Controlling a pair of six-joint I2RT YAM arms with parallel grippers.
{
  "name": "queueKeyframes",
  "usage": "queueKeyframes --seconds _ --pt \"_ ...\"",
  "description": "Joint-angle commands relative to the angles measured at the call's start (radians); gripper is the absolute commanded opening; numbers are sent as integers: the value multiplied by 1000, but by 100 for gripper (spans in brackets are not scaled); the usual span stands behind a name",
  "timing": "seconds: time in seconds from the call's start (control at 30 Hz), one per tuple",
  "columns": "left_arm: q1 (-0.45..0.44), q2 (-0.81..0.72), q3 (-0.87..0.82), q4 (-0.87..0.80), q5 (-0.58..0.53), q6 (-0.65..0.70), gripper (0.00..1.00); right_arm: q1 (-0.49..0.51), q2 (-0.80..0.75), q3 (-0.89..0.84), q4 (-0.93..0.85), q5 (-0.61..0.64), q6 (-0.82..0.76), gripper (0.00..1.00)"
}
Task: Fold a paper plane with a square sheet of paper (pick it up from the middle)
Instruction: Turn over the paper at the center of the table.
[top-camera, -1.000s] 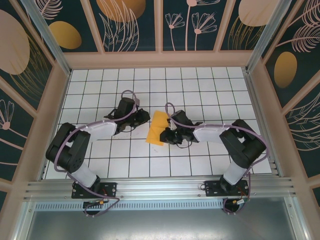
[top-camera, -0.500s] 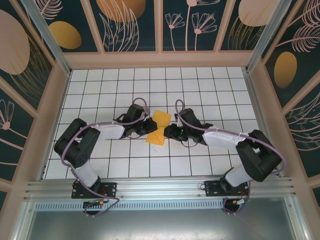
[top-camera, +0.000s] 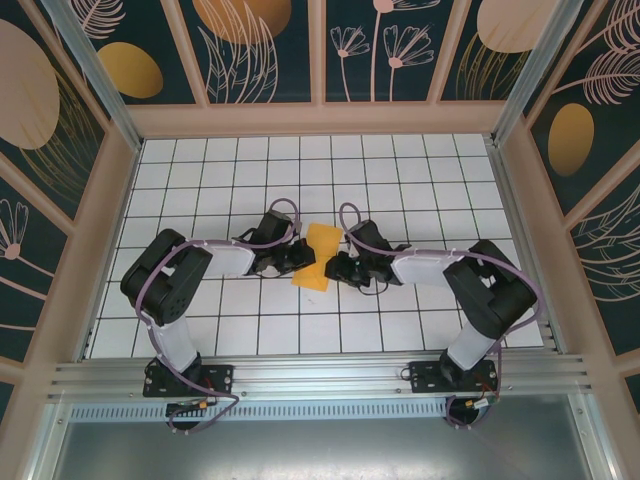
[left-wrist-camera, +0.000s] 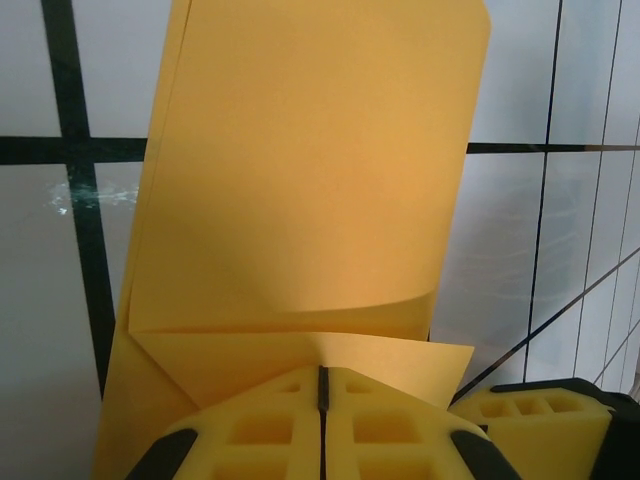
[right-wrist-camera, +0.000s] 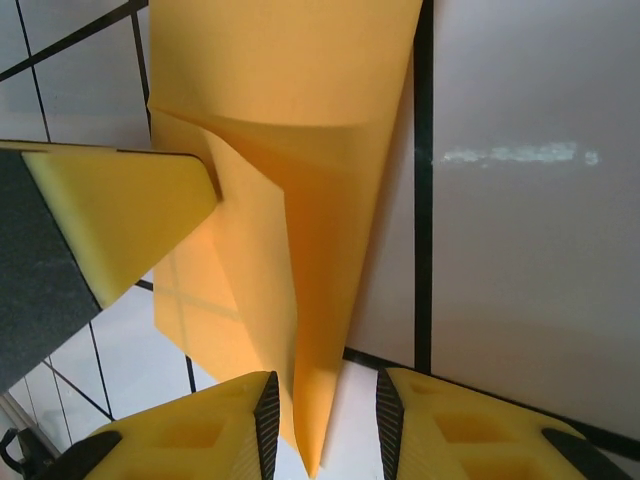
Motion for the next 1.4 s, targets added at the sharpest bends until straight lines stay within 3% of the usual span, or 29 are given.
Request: queueKeyframes --seconds 0.0,0.9,1.2,1.37 --pt "1 14 0 4 5 24 9 -2 24 41 24 -1 26 35" --pt "-1 12 -8 -4 -4 15 9 -15 73 29 142 -34 77 29" --pt "-1 -23 -13 11 -16 -2 10 -15 91 14 189 -55 87 16" --pt "0 -111 -46 31 -72 -32 14 -16 29 22 129 -31 58 2"
